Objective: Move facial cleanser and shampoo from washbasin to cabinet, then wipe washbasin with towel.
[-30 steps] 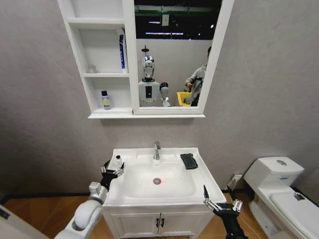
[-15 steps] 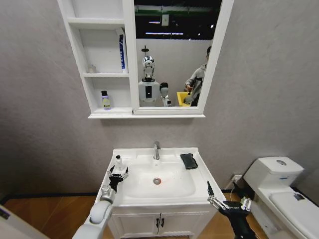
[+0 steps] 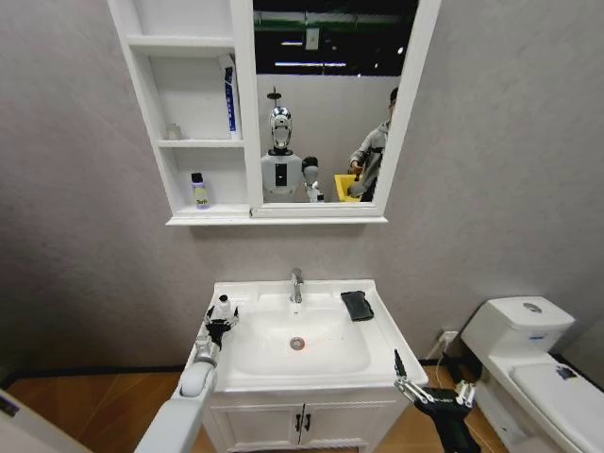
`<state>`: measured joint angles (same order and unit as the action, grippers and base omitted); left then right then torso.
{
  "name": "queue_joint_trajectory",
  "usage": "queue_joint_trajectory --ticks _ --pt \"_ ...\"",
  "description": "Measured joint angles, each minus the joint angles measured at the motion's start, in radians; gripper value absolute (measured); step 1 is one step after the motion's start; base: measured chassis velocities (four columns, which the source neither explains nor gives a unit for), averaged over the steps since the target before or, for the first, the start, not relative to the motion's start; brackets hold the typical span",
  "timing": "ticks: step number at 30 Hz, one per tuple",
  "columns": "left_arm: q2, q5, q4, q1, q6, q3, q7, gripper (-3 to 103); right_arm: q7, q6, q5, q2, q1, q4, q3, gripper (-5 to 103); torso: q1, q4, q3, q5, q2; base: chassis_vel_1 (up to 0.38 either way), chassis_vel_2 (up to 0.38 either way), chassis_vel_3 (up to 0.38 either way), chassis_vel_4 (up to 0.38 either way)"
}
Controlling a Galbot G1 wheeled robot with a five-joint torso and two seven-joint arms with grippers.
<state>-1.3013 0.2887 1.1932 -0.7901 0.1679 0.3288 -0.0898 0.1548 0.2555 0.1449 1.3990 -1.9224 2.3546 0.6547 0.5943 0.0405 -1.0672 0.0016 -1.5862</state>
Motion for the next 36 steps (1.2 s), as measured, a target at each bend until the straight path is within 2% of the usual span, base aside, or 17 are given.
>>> queue_joint_trajectory --ticks 2,5,8,9,10,13,16,19,20,22,25,28,31,32,33,34,36 --pt "-0.002 0.009 -0.023 0.009 -0.001 0.005 -0.002 82 0.000 0.000 0.000 -0.002 0.005 -0.006 0.001 100 0.000 0.0002 0.000 0.0002 0.000 0.000 0.000 0.000 0.000" --pt "-0.001 0.020 -0.031 0.010 -0.001 0.007 0.007 76 0.000 0.000 0.001 -0.003 0.008 -0.008 0.001 100 0.000 0.0003 0.000 0.0003 0.000 0.000 0.000 0.000 0.000" --pt "0.013 0.045 -0.033 0.008 -0.002 0.008 0.035 60 0.000 0.000 0.001 -0.003 0.013 -0.016 0.002 100 0.000 0.0005 0.000 -0.0008 0.000 0.000 0.000 0.000 0.000" --pt "0.013 0.045 -0.033 0.008 -0.002 0.008 0.035 60 0.000 0.000 0.001 -0.003 0.013 -0.016 0.002 100 0.000 0.0005 0.000 -0.0008 0.000 0.000 0.000 0.000 0.000" --pt "0.022 0.050 -0.029 0.004 -0.006 0.008 0.045 55 0.000 0.000 0.002 -0.003 0.015 -0.019 0.002 100 0.000 0.0006 0.000 -0.0007 0.000 0.000 0.000 0.000 0.000" --pt "0.043 0.053 0.001 -0.014 -0.024 0.005 0.059 49 0.000 0.000 0.002 -0.003 0.018 -0.023 0.003 100 0.000 0.0000 -0.001 -0.0020 0.001 0.000 0.000 0.000 0.000" --pt "0.082 0.060 0.073 -0.051 -0.053 0.001 0.084 34 0.000 0.000 0.004 -0.003 0.021 -0.030 0.003 100 0.001 -0.0024 -0.002 -0.0045 0.002 0.000 0.000 0.000 0.000" --pt "0.098 0.069 0.116 -0.060 -0.077 0.001 0.086 30 0.000 0.001 0.004 -0.002 0.022 -0.034 0.002 100 0.001 -0.0026 -0.003 -0.0056 0.002 0.000 0.000 0.000 0.000" --pt "0.106 0.074 0.142 -0.062 -0.086 0.003 0.086 30 0.000 0.003 0.003 -0.002 0.023 -0.036 0.000 100 0.001 -0.0021 -0.002 -0.0035 0.002 0.000 0.000 0.000 0.000" --pt "0.113 0.079 0.169 -0.065 -0.096 0.005 0.086 30 0.000 0.004 0.003 -0.001 0.024 -0.038 -0.001 100 0.001 -0.0016 -0.002 -0.0025 0.002 0.000 0.000 0.000 0.000" --pt "0.126 0.086 0.214 -0.075 -0.116 0.003 0.086 30 0.000 0.006 0.003 -0.001 0.024 -0.039 -0.001 100 0.001 -0.0003 -0.001 -0.0032 0.002 0.000 0.000 0.000 0.000" --pt "0.149 0.088 0.285 -0.093 -0.145 -0.001 0.084 30 0.000 0.010 0.003 -0.003 0.024 -0.043 -0.001 100 0.001 -0.0005 -0.001 -0.0017 0.001 0.000 0.000 0.000 0.000" --pt "0.187 0.097 0.393 -0.120 -0.211 -0.009 0.072 30 0.000 0.014 0.002 -0.002 0.027 -0.052 -0.005 100 0.001 -0.0006 -0.001 -0.0020 0.001 0.000 0.000 0.000 0.000" --pt "0.187 0.097 0.393 -0.120 -0.211 -0.009 0.072 30 0.000 0.014 0.002 -0.002 0.027 -0.052 -0.005 100 0.001 -0.0006 -0.001 -0.0020 0.001 0.000 0.000 0.000 0.000" --pt "0.210 0.106 0.444 -0.130 -0.244 -0.013 0.070 30 0.000 0.015 0.001 -0.002 0.030 -0.057 -0.009 100 0.001 -0.0006 -0.001 -0.0019 0.001 0.000 0.000 0.000 0.000" --pt "0.210 0.106 0.444 -0.130 -0.244 -0.013 0.070 30 0.000 0.015 0.001 -0.002 0.030 -0.057 -0.009 100 0.001 -0.0006 -0.001 -0.0019 0.001 0.000 0.000 0.000 0.000" --pt "0.271 0.129 0.553 -0.140 -0.307 -0.022 0.065 30 0.000 0.015 -0.003 0.002 0.037 -0.067 -0.015 100 0.000 -0.0006 -0.001 -0.0019 0.001 0.000 0.000 0.000 0.000"
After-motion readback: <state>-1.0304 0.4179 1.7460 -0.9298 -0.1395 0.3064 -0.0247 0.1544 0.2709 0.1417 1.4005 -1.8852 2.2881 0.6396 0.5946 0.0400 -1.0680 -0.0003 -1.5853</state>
